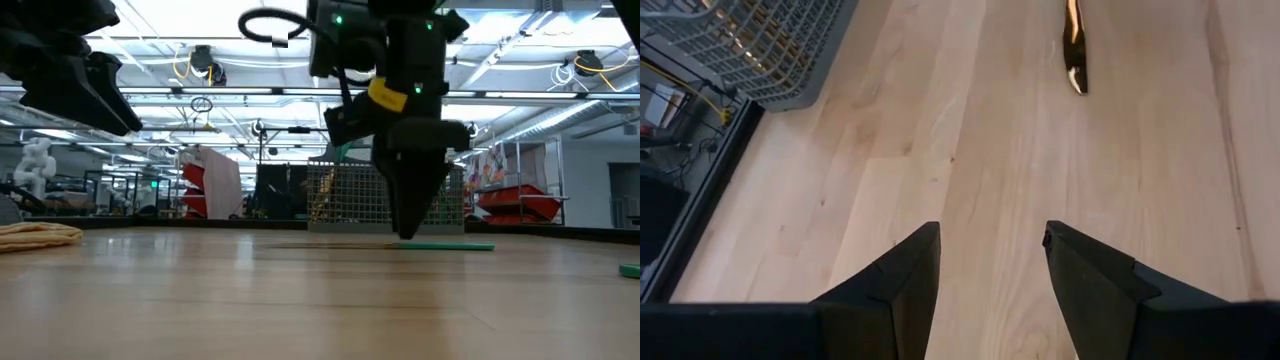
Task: Sort silverware
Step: Put the green knife into the gray silverware holder
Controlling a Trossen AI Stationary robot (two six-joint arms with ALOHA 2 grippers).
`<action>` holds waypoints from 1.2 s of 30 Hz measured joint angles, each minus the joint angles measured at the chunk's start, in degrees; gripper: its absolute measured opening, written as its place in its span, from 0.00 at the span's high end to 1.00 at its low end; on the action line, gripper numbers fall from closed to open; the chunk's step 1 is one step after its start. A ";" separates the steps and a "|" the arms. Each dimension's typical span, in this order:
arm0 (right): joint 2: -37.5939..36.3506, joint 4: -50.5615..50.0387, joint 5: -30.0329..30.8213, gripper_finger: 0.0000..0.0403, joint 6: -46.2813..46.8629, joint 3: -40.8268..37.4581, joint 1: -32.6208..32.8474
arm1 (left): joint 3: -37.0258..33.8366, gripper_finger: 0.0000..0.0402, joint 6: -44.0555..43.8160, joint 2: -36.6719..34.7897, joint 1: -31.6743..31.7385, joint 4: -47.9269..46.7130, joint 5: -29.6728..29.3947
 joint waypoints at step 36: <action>0.16 0.61 -3.69 1.00 -0.98 -0.50 -3.38 | 0.00 0.53 -1.44 0.01 0.00 0.18 -1.53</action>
